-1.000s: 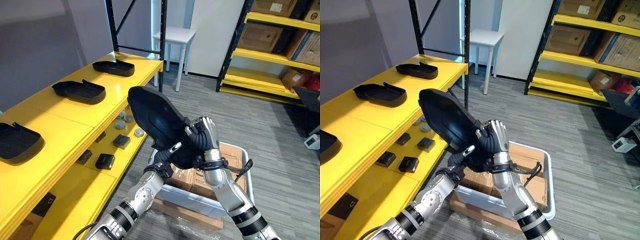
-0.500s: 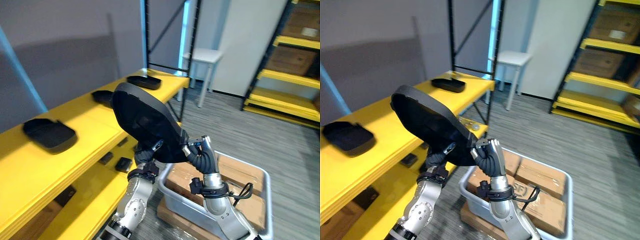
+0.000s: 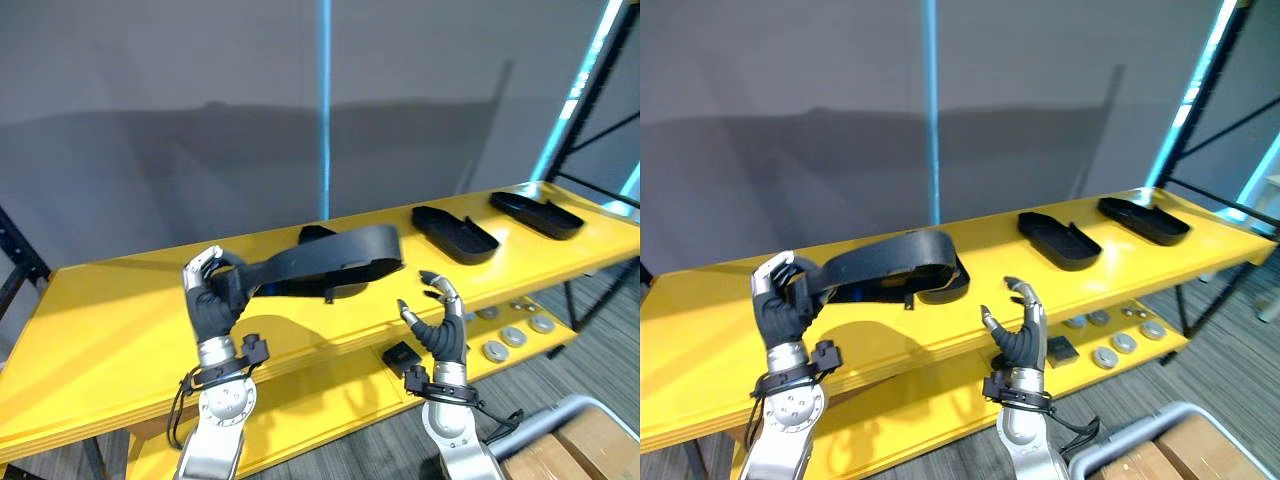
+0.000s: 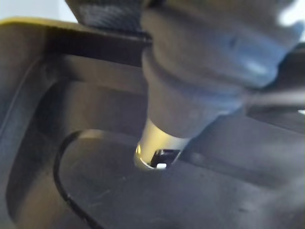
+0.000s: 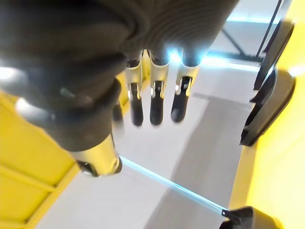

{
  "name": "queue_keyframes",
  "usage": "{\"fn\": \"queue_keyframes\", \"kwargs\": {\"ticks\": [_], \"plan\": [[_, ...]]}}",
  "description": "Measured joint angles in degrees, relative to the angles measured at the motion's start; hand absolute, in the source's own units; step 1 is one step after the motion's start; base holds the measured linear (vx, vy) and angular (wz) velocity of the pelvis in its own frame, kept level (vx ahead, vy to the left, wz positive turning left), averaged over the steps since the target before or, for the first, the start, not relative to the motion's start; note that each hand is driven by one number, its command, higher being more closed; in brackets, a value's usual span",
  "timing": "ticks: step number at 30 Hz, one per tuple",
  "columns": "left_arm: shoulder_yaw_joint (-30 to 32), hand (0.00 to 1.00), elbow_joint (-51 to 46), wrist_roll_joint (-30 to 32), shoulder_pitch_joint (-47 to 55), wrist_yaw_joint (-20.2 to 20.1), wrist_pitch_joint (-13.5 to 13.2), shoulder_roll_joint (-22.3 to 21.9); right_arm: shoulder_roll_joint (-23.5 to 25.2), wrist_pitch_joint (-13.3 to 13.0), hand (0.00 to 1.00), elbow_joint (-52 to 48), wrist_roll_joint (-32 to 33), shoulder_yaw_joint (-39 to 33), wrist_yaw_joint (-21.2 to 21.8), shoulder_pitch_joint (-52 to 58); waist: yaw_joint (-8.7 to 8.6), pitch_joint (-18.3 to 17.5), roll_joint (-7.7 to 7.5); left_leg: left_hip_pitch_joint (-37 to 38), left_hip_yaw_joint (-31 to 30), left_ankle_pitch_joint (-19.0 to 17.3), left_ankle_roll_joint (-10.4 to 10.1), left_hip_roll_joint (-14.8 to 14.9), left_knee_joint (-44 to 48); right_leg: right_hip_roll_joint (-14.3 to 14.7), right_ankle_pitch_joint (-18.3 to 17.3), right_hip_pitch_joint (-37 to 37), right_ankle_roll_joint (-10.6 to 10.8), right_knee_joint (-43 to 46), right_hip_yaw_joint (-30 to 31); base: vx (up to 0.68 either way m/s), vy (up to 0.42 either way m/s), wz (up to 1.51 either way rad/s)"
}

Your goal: Walk over and take plastic housings, then place them on the shelf

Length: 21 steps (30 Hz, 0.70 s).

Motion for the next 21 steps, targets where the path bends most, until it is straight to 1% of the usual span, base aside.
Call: {"fn": "queue_keyframes", "kwargs": {"ticks": [1,2,3,4,5,6,7,9,10,11,12,13,14,15,16,17,18,19,20,21], "plan": [[0.9,1.0,0.1,0.4,0.6,0.0,0.4,0.0,0.1,0.0,0.0,0.0,0.0,-1.7,0.0,0.2,-0.2,0.7,-0.35,0.1,-1.6,-0.2,-0.4,-0.2,0.0,2.3,0.3,-0.5,0.1,-4.8,4.1,0.24,-0.185,1.0],[1.8,1.0,0.1,1.1,0.9,0.0,0.6,0.0,0.1,0.0,0.0,-0.1,0.0,-2.8,-0.1,0.4,-0.23,1.0,-0.66,-0.1,-2.6,-0.5,-0.9,-0.4,0.2,3.5,0.7,-0.6,-0.3,-7.9,7.0,0.17,-0.18,0.78],[2.8,1.0,0.1,2.2,1.1,0.0,0.8,0.2,0.2,0.0,0.0,-0.3,0.2,-4.3,-0.1,0.9,-0.37,1.6,-1.87,-0.2,-4.2,-1.3,-2.0,-1.5,0.7,4.3,6.1,-0.3,0.8,-11.7,11.0,0.16,-0.193,0.77],[4.1,1.0,0.2,2.5,2.3,0.1,1.1,-1.1,-0.4,0.1,0.0,-0.6,0.6,-5.7,0.1,2.4,-0.3,2.2,-1.08,0.1,-6.1,-2.2,-3.2,-1.2,1.2,4.9,7.3,1.2,1.4,-12.2,10.0,0.24,-0.241,0.73],[4.5,1.0,0.0,2.8,3.8,0.0,1.2,-1.7,-1.1,0.2,0.0,-1.7,0.8,-7.1,0.3,4.5,0.1,2.2,0.16,0.0,-7.2,-2.9,-4.3,0.6,1.3,6.2,7.8,3.2,0.7,-15.3,8.2,0.2,-0.193,0.53],[4.8,1.0,-0.2,3.2,4.4,-0.2,1.2,-1.8,-1.2,0.2,0.0,-2.1,0.8,-7.6,0.6,5.3,-0.11,2.1,0.24,0.0,-7.5,-3.1,-4.5,1.3,1.2,6.7,8.2,4.1,0.3,-16.7,7.3,0.25,-0.202,0.41],[6.5,1.0,-0.5,3.4,5.0,-0.7,1.2,-2.4,-1.6,0.2,0.0,-4.2,1.0,-8.0,1.8,7.7,-0.11,2.0,0.33,0.0,-8.6,-3.6,-5.3,2.8,1.0,8.3,8.8,5.8,-0.3,-19.4,6.0,0.15,-0.12,0.26],[8.0,1.0,-0.5,2.4,5.3,-1.2,1.2,-2.8,-1.8,0.2,0.0,-6.5,1.3,-8.1,3.0,8.6,0.12,2.0,0.35,-0.1,-8.7,-3.7,-5.4,3.2,0.8,8.8,9.0,6.2,-0.6,-20.5,5.8,0.13,-0.089,0.12],[9.0,1.0,-0.6,-0.2,5.7,-1.9,1.1,-3.2,-1.8,0.1,0.0,-7.9,2.0,-8.0,4.1,9.3,0.14,2.0,0.44,-0.4,-9.1,-3.7,-5.5,3.4,0.6,9.0,9.1,6.7,-0.6,-21.4,5.2,0.08,-0.034,0.24],[9.3,1.0,-0.6,-4.9,5.9,-2.8,0.9,-3.5,-1.9,0.1,0.0,-8.3,3.3,-8.1,5.4,9.7,0.17,2.0,0.48,-0.8,-9.9,-3.7,-5.5,3.4,0.6,8.9,9.1,7.2,-0.7,-22.0,4.2,0.08,-0.021,0.33],[9.5,1.0,-0.6,-6.8,5.9,-3.1,0.8,-3.5,-2.1,0.1,0.0,-8.3,3.7,-8.2,6.0,9.7,0.15,1.9,0.49,-1.2,-10.0,-3.7,-5.5,3.4,0.7,8.8,9.1,7.3,-0.7,-22.2,3.5,0.06,0.01,0.43],[9.9,1.0,-0.6,-11.6,6.0,-4.2,0.2,-3.5,-2.3,0.1,0.0,-8.3,4.5,-8.4,7.2,9.7,0.14,1.9,0.51,-2.1,-9.9,-3.6,-5.4,3.4,1.1,8.3,9.1,7.2,-0.7,-22.6,2.7,0.03,0.045,0.52],[10.9,1.0,-0.6,-18.2,6.4,-6.3,-0.1,-3.5,-2.5,0.2,0.0,-8.2,5.3,-9.0,8.8,9.8,-0.09,1.9,0.56,-3.1,-6.2,-4.1,-3.8,3.5,1.5,7.4,9.1,7.3,-0.7,-22.7,1.2,0.03,0.069,0.65],[12.2,1.0,-0.3,-22.3,6.6,-7.5,-0.8,-3.6,-2.7,0.2,0.0,-8.2,5.4,-10.4,9.7,10.1,-0.07,1.9,0.56,-3.6,1.6,-4.8,-3.4,5.7,2.7,6.4,9.1,7.4,-0.7,-22.6,0.2,0.02,0.073,0.61],[13.0,1.0,-0.1,-24.9,6.6,-8.4,-1.3,-3.5,-3.1,0.2,0.0,-8.2,5.8,-10.8,10.1,10.0,-0.17,2.0,0.71,-3.9,4.4,-4.7,-3.3,6.8,3.5,6.0,9.1,7.6,-0.7,-22.6,0.0,0.03,0.099,0.5],[15.5,1.0,1.3,-30.0,6.5,-10.2,-2.0,-3.0,-4.8,0.3,0.0,-7.8,7.5,-11.9,10.8,9.5,-0.2,2.3,1.2,-3.9,6.5,-4.0,-3.3,8.5,4.9,4.8,9.0,8.2,-0.4,-22.6,-0.2,0.02,0.111,0.31],[16.4,1.0,2.4,-31.7,6.3,-10.7,-2.4,-2.4,-5.2,0.3,0.0,-7.6,7.6,-12.2,11.0,9.3,-0.23,2.3,1.22,-4.1,6.6,-4.1,-3.5,8.6,5.7,4.1,8.9,8.3,-0.1,-22.5,-0.3,-0.02,0.249,0.3],[17.9,1.0,5.5,-36.0,5.5,-11.5,-2.7,-0.3,-5.6,0.3,0.0,-7.5,8.3,-13.0,11.3,9.2,-0.54,2.3,1.25,-5.7,7.1,-4.8,-3.9,8.6,8.2,2.3,9.0,8.4,1.1,-22.4,-0.8,-0.05,0.249,0.19],[18.0,1.0,6.2,-36.8,5.2,-11.5,-2.8,0.4,-5.7,0.3,0.0,-7.5,8.6,-13.1,11.3,9.2,-0.69,2.3,1.27,-6.1,7.1,-5.1,-4.2,8.6,8.8,1.9,9.0,8.4,1.3,-22.4,-1.0,-0.07,0.335,0.26],[19.3,1.0,10.1,-42.1,3.9,-12.1,-2.8,4.5,-6.1,0.4,0.0,-7.0,10.0,-13.6,11.3,9.2,-1.21,2.2,1.71,-7.3,6.8,-5.9,-6.6,8.7,10.1,0.6,9.1,8.0,3.6,-22.2,-0.9,-0.06,0.314,0.12]]}}
